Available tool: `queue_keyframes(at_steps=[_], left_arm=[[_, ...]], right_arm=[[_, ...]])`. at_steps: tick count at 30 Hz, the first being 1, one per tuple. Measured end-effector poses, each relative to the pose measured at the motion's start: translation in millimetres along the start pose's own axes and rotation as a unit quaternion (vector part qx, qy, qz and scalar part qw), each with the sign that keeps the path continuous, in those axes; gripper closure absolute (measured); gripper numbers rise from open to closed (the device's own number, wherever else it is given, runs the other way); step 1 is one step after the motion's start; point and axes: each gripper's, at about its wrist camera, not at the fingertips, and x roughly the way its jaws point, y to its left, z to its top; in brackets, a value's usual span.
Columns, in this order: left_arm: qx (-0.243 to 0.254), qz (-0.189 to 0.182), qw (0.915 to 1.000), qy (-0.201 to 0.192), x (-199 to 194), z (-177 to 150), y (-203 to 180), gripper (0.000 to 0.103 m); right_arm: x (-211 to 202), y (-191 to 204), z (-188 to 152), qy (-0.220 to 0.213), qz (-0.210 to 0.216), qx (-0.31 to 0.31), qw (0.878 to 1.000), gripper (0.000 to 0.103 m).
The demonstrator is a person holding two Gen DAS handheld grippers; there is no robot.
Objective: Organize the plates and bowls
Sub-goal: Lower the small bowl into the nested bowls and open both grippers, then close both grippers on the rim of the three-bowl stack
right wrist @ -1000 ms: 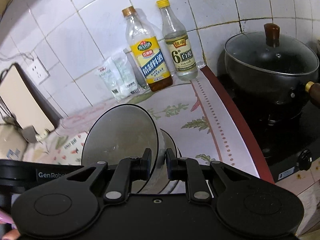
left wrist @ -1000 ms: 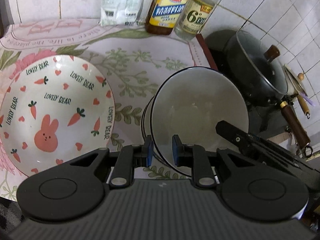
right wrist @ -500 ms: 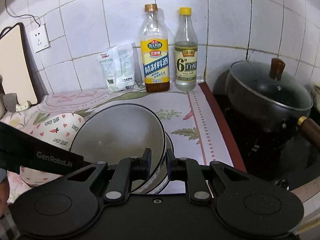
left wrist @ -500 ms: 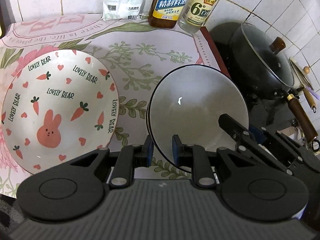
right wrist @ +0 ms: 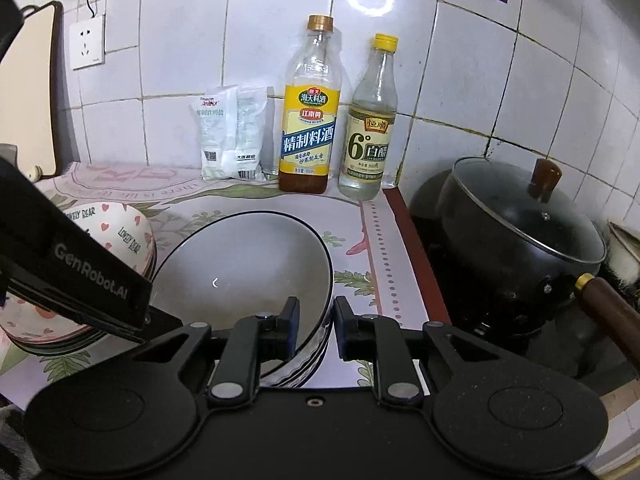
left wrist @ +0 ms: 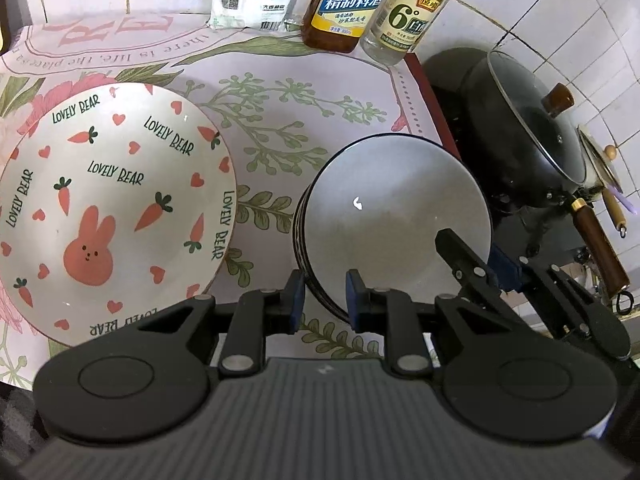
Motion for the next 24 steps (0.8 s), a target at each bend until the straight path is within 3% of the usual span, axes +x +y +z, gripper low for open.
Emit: queue_keyframes(at_steps=[5, 12, 20, 24], left_arm=[[0.0, -0.007, 0.9999, -0.012, -10, -5, 4, 0.082], [0.021, -0.035, 0.9974, -0.06, -28, -14, 3, 0.082], [0.086, -0.048, 0.9864, -0.132, -45, -44, -2, 0.081], [0.088, -0.067, 0.9827, -0.149, -41, -60, 1, 0.081]], right_arm=[[-13, -14, -3, -0.01, 0.032, 0.039, 0.999, 0.077], [-54, -34, -14, -0.053, 0.056, 0.051, 0.996, 0.073], [-77, -35, -38, -0.075, 0.071, 0.013, 0.995, 0.057], [-74, -33, -54, -0.082, 0.086, 0.008, 0.993, 0.045]])
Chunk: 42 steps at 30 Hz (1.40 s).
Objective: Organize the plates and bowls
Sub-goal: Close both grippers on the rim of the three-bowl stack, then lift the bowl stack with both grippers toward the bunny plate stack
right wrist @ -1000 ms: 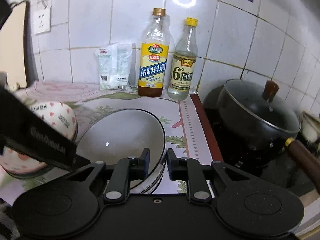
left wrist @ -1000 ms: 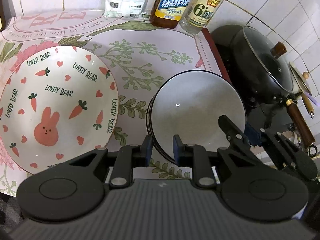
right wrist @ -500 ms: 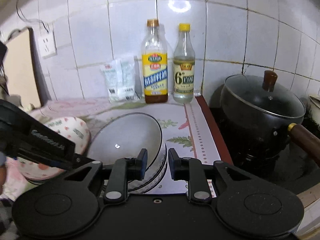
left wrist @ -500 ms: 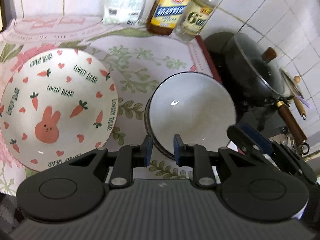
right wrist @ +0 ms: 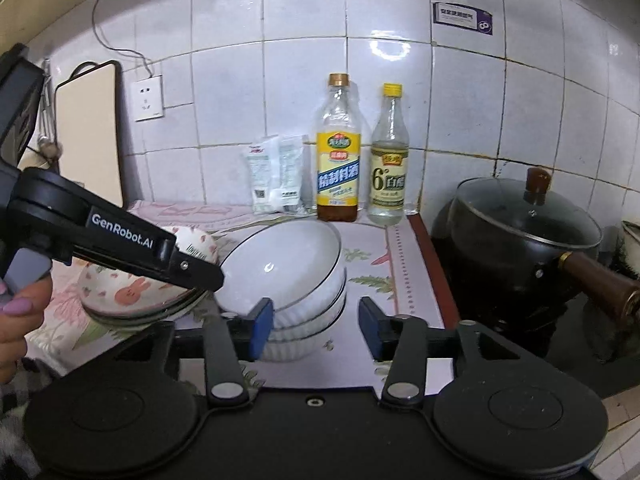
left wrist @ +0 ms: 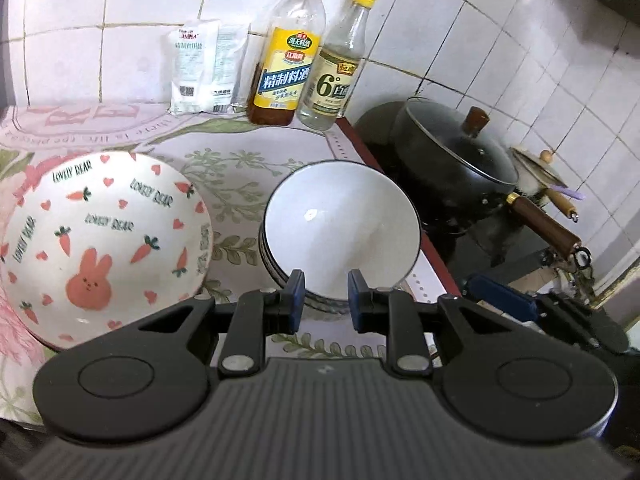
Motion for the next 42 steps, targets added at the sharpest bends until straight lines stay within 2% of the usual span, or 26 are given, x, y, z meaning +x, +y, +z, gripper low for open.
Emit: queue_keyframes(at_steps=[4, 6, 8, 12, 13, 14, 15, 18, 22, 24, 26, 30, 35, 39, 42], left_arm=[[-0.019, -0.003, 0.9998, -0.001, 6, -13, 5, 0.08], [-0.035, -0.006, 0.9994, 0.002, 10, -19, 7, 0.075], [-0.053, -0.01, 0.9985, 0.005, 13, -26, 10, 0.064], [-0.087, -0.019, 0.9961, 0.002, 18, -32, 18, 0.062], [-0.09, -0.021, 0.9957, 0.002, 19, -32, 19, 0.06], [-0.092, -0.022, 0.9955, 0.002, 19, -31, 20, 0.054], [-0.097, -0.026, 0.9949, 0.003, 20, -30, 21, 0.051], [-0.12, -0.05, 0.9915, 0.0, 22, -27, 28, 0.048], [-0.147, -0.046, 0.9881, 0.003, 31, -19, 33, 0.044], [-0.174, -0.053, 0.9832, 0.015, 41, -15, 38, 0.044], [-0.201, -0.083, 0.9753, 0.04, 53, -14, 43, 0.045], [-0.244, -0.088, 0.965, 0.04, 59, -20, 52, 0.047], [-0.258, -0.055, 0.9638, 0.04, 69, -19, 56, 0.055], [-0.284, -0.026, 0.9578, 0.036, 78, -14, 60, 0.061], [-0.273, -0.011, 0.961, 0.04, 84, -11, 60, 0.068]], right_arm=[[14, 1, -18, 0.004, 0.01, -0.003, 1.0, 0.036], [23, 2, -28, 0.007, 0.012, -0.004, 1.0, 0.034], [32, 4, -36, 0.011, 0.017, -0.006, 1.0, 0.032], [49, 6, -50, 0.015, 0.024, -0.007, 1.0, 0.028], [53, 6, -52, 0.015, 0.024, -0.006, 1.0, 0.024], [57, 6, -55, 0.012, 0.026, -0.005, 1.0, 0.016], [60, 6, -57, 0.004, 0.026, -0.004, 1.0, 0.014], [69, 4, -63, -0.008, 0.023, 0.0, 1.0, 0.013], [83, 1, -63, -0.015, 0.035, 0.004, 0.999, 0.013], [89, 0, -60, -0.017, 0.037, -0.003, 0.999, 0.013], [96, 2, -56, -0.01, 0.041, -0.021, 0.999, 0.013], [104, 6, -55, -0.006, 0.044, -0.051, 0.998, 0.014], [111, 9, -51, -0.007, 0.055, -0.07, 0.996, 0.012], [120, 7, -49, -0.004, 0.065, -0.062, 0.996, 0.011], [125, 5, -48, -0.001, 0.071, -0.053, 0.996, 0.011]])
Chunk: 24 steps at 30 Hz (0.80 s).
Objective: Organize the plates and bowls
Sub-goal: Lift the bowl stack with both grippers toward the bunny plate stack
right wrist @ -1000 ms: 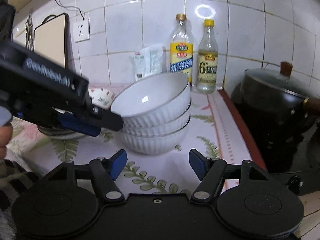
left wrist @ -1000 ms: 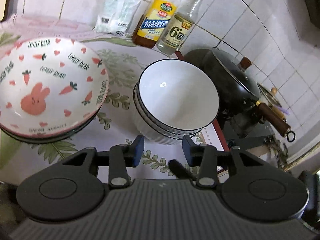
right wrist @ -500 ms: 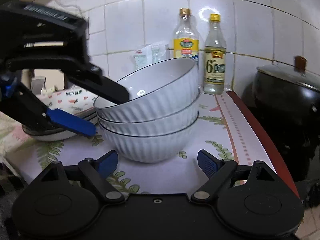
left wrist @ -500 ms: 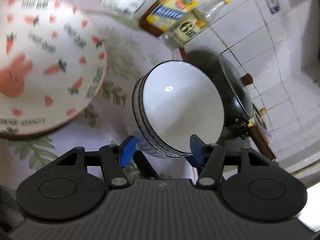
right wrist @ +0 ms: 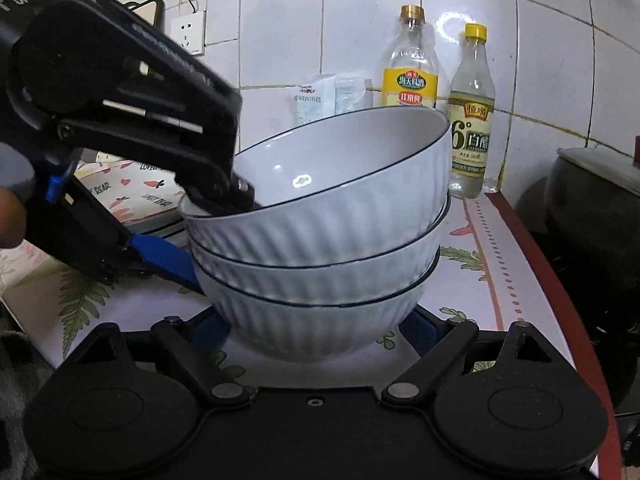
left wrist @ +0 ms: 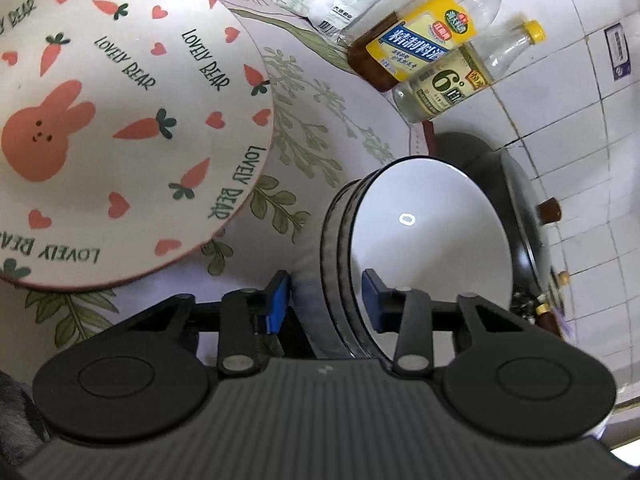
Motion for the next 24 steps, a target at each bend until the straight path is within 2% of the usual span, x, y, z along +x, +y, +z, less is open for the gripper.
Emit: queue_keyframes(at_steps=[2, 4, 8, 17, 19, 24], left_arm=[[0.014, -0.004, 0.9999, 0.0, 0, 0, 1, 0.068], [0.006, -0.007, 1.0, -0.001, 0, 1, 4, 0.068], [0.017, 0.001, 0.9998, -0.014, 1, -2, -2, 0.068], [0.033, 0.003, 0.9991, -0.026, -2, -6, -3, 0.068], [0.04, 0.002, 0.9989, -0.023, -4, -7, -4, 0.068], [0.051, 0.001, 0.9985, -0.02, -10, -8, -3, 0.068]], right_arm=[[2, 0, 1, 0.001, 0.003, 0.003, 1.0, 0.01], [2, 0, 0, -0.001, 0.007, 0.001, 1.0, 0.01], [5, -4, -2, -0.01, 0.016, 0.014, 1.0, 0.01], [4, 0, -4, -0.018, 0.008, 0.014, 1.0, 0.011], [1, 2, -2, -0.009, 0.008, 0.021, 1.0, 0.011], [-4, 7, -5, -0.018, 0.007, 0.019, 1.0, 0.011]])
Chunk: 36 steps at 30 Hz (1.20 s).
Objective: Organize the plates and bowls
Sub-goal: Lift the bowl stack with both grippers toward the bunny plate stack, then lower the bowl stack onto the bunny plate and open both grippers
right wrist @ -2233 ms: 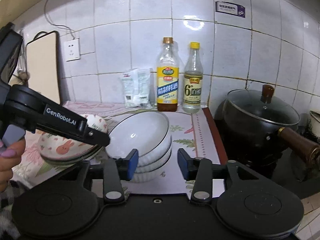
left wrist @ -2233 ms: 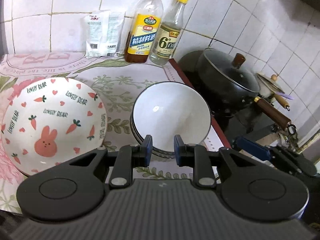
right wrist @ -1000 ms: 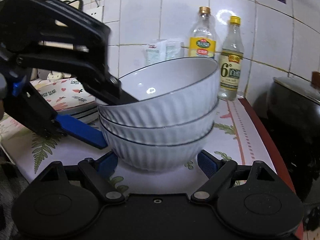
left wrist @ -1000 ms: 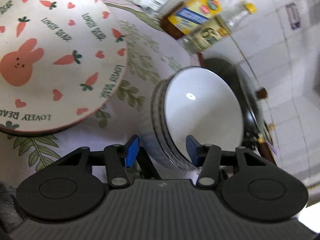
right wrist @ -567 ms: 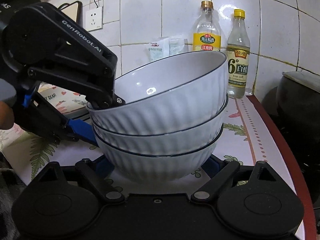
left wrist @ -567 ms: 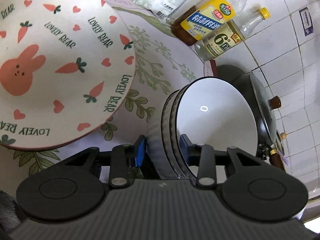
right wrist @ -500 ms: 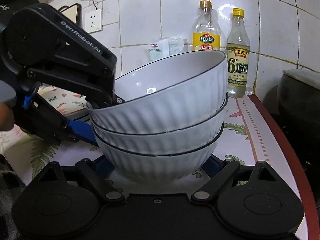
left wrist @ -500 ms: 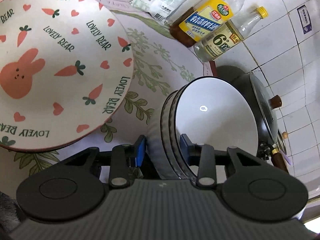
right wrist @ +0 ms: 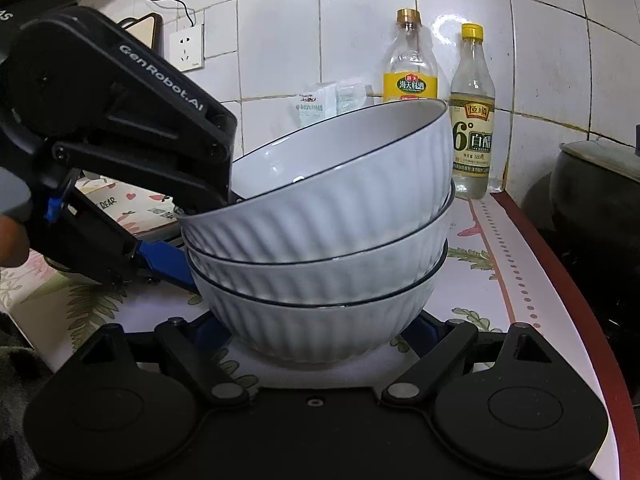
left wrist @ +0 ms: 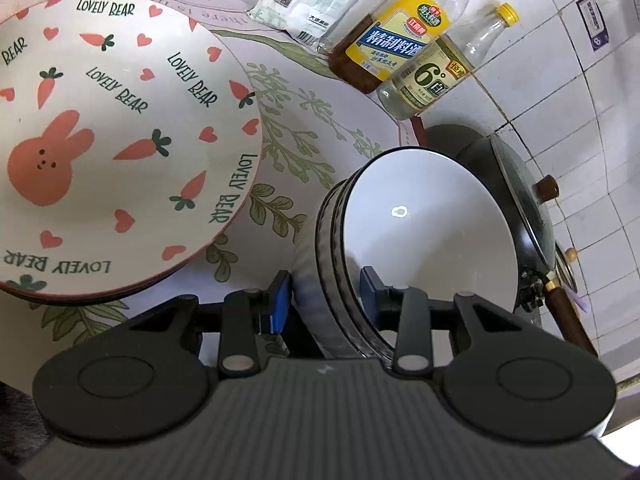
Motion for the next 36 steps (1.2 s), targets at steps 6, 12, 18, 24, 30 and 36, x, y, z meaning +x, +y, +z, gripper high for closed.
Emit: queue_keyframes(at_steps=[6, 12, 18, 24, 30, 36], left_arm=[[0.01, -0.006, 0.9999, 0.003, -15, 0, -9, 0.068], [0.038, -0.006, 0.999, 0.022, -32, 3, -24, 0.067], [0.041, -0.019, 0.9988, 0.019, -58, 10, -30, 0.067], [0.053, -0.03, 0.9981, -0.007, -95, 34, -26, 0.067], [0.043, -0.013, 0.9984, -0.035, -136, 61, 0, 0.067], [0.024, 0.012, 0.9985, -0.048, -156, 77, 40, 0.067]], right_arm=[[-15, 7, 6, -0.012, -0.011, 0.004, 1.0, 0.012], [-35, 11, 14, -0.015, -0.011, 0.012, 1.0, 0.012], [-53, 21, 27, -0.029, -0.01, -0.002, 1.0, 0.012], [-52, 40, 57, -0.052, 0.0, -0.027, 0.998, 0.012], [-37, 80, 84, -0.069, 0.032, -0.039, 0.996, 0.012], [-11, 116, 92, -0.057, 0.065, -0.042, 0.995, 0.012]])
